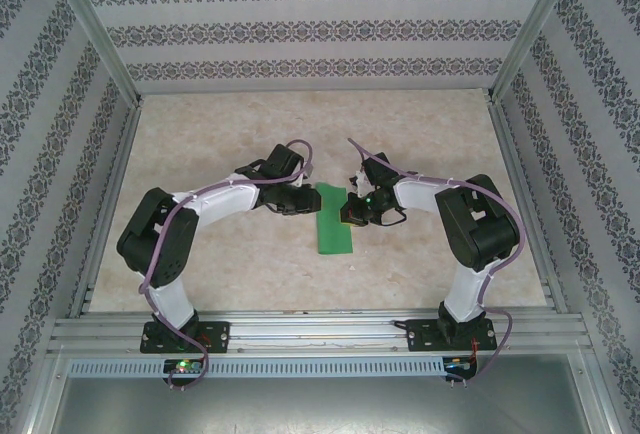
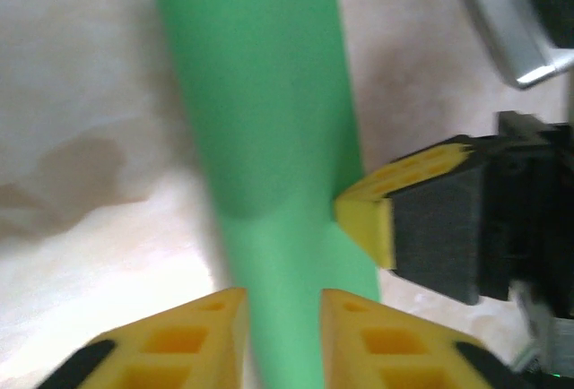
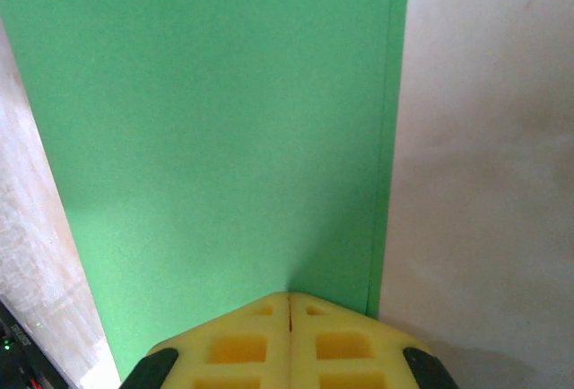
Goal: Fold a paper plane with a square sheet of paper (fold left side to right side)
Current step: First fold the square sheet of paper in half at the center of the table.
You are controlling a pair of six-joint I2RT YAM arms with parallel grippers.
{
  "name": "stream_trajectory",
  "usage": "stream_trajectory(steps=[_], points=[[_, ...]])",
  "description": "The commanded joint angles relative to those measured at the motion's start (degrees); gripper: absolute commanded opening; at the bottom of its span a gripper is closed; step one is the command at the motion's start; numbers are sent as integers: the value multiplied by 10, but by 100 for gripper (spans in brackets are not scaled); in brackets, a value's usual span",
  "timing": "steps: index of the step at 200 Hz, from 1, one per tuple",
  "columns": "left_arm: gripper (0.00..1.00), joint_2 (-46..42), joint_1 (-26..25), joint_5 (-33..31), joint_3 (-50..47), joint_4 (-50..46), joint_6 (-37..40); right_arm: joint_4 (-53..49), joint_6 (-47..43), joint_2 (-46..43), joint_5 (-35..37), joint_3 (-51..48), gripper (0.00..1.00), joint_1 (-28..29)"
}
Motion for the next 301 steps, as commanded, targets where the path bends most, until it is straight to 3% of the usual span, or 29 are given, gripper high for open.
stream_trajectory(steps=[1,45,168,248,301], points=[[18,17,3,82,-8,76,-6,-45,-12,33,50,-10,0,6],[10,64,3,107,-3,105,-9,-50,-15,39,52,-8,0,6],[8,110,7,45,-35,81,18,-75,-27,56,68,-7,0,3],[8,81,40,34,-104,90,25,-85,-34,56,84,-20,0,-3],[7,5,66,38,-134,79,43,-83,-32,55,77,-18,0,-2]])
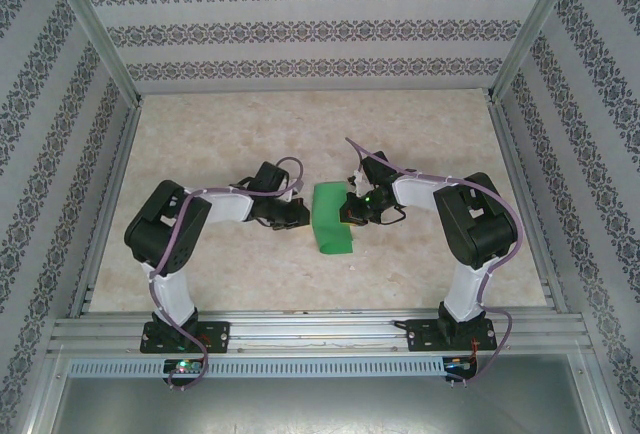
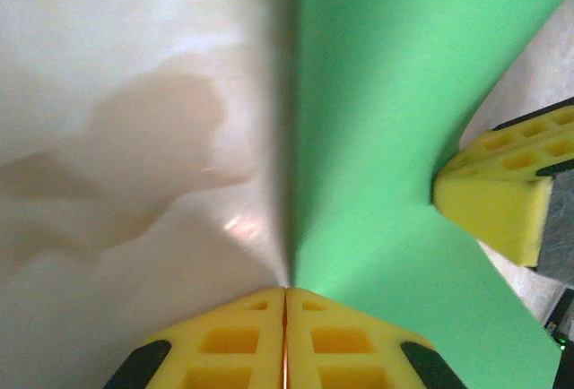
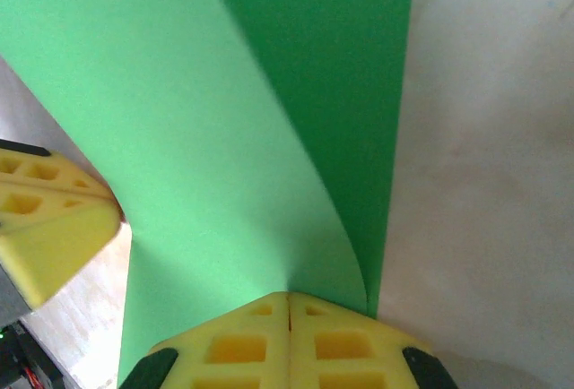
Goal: Fold a paper plane with a square sheet of paper (fold left side to right side)
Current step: First fold the square sheet of paper in half at the center of the table.
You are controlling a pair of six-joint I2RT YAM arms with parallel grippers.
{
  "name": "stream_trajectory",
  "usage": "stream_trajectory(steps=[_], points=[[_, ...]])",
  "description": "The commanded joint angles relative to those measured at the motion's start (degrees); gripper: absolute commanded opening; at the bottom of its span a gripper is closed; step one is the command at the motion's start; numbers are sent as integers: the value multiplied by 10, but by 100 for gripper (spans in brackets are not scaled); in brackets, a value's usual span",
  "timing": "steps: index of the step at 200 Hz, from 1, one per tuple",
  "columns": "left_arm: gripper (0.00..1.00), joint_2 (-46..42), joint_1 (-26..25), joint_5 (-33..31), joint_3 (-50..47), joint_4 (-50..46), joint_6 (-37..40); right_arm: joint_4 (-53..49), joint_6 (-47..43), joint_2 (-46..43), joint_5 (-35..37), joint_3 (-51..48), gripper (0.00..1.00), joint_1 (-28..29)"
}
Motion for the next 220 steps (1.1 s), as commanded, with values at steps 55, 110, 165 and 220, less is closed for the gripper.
stream_trajectory(steps=[55,110,165,220], points=[[4,-63,-18,16,5,-9,-6,-58,-7,43,81,-33,0,2],[4,-7,-57,39,43,13,-26,-57,-6,48,81,-30,0,4],[4,19,-62,32,39,-13,-14,-59,-7,50,83,-30,0,5],[4,18,-65,29,10,-41,4,-62,-6,54,87,-29,0,4]])
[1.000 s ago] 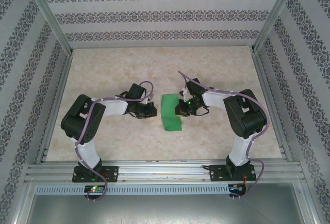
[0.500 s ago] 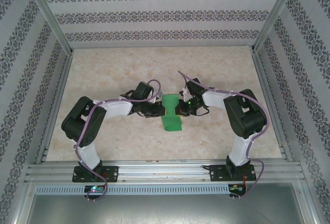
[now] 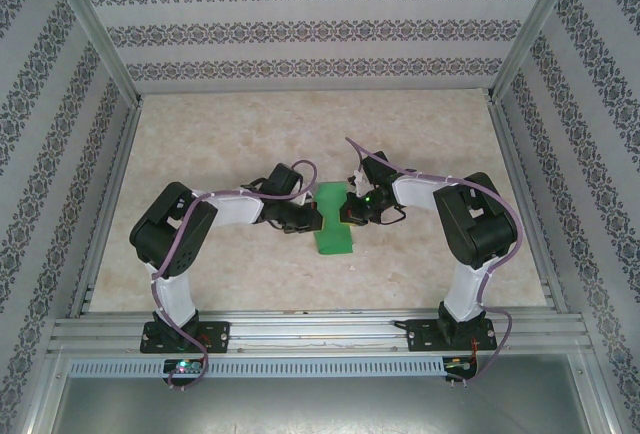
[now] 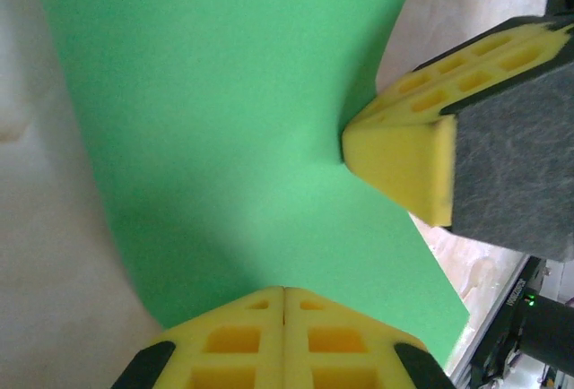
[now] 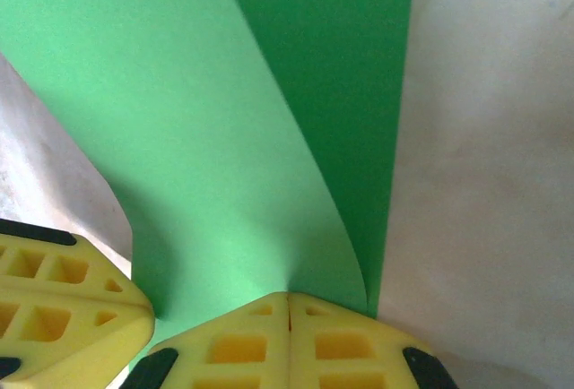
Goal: Fold a paper plane with a square sheet of paper (fold left side to right side)
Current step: First fold the square sheet of paper in half at the center of the table, then hold the square sheet of paper at the center of the table.
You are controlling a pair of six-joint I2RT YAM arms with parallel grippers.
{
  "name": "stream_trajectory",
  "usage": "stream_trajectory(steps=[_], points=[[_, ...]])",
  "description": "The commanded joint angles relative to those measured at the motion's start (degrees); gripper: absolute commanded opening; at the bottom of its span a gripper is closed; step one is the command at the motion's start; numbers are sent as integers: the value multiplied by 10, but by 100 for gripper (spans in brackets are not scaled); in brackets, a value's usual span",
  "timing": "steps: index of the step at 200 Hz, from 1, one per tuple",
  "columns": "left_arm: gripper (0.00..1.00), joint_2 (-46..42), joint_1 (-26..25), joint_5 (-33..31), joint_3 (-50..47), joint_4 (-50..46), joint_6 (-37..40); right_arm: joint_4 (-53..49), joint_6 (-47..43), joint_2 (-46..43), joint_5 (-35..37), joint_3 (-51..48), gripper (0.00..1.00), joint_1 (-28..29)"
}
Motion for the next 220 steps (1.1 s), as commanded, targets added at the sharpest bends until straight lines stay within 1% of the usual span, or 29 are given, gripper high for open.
stream_trajectory(steps=[1,46,101,124,141,170,190,220], points=[[4,8,-9,0,-17,-33,19,-64,-6,53,89,-30,0,4],[3,1,-11,-1,-47,-48,28,-67,-6,54,93,-28,0,4],[3,-53,-11,-11,-98,-55,25,-66,-6,52,88,-28,0,4],[3,-85,-8,-15,-88,-45,12,-62,-5,47,84,-28,0,5],[3,-91,-7,-20,-61,-43,8,-62,-4,46,83,-27,0,5],[3,-64,-7,-20,-14,-27,6,-60,-3,45,83,-29,0,6],[3,-30,-8,-7,14,-11,2,-60,-4,45,82,-29,0,6],[3,16,-17,2,41,-16,6,-57,-4,45,78,-28,0,7]])
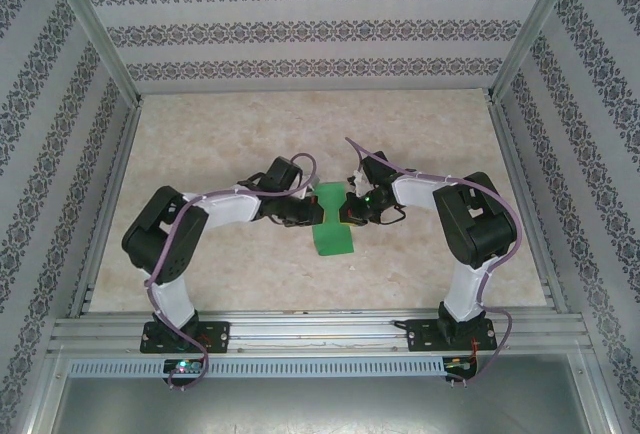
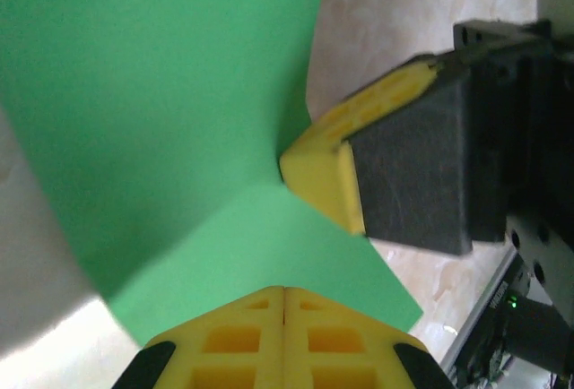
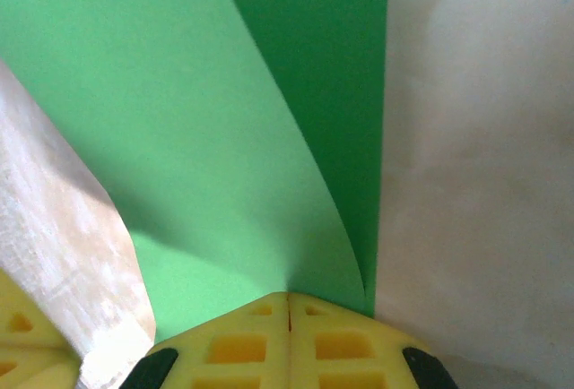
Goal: Fold a paper plane with a square sheet of paper (fold left side to right side)
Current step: Hold the square sheet of paper at the center of the table.
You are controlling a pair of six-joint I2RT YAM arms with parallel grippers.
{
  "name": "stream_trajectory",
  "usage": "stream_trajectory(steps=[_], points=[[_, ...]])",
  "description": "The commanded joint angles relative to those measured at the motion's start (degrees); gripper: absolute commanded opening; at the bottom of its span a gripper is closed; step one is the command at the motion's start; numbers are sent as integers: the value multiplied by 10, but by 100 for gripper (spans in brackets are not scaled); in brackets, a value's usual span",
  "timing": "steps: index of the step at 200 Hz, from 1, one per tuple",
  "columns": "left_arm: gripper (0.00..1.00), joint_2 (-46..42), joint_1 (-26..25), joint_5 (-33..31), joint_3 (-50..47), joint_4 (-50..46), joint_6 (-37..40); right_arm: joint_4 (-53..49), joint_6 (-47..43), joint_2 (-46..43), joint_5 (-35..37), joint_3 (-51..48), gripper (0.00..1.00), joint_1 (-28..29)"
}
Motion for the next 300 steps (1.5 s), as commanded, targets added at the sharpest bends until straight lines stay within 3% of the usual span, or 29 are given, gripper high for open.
stream_trajectory(steps=[1,89,163,258,300], points=[[3,36,-16,13,14,-2,-4,-57,-4,43,82,-29,0,7],[1,70,-22,-16,-12,-21,-6,-28,8,17,48,-27,0,9],[0,81,-22,-28,-14,-34,-3,91,50,-62,-27,-39,0,-1],[0,82,-22,-24,-9,-43,5,133,65,34,-48,36,0,14],[0,76,-22,-19,-15,-49,7,84,57,60,10,45,0,14]])
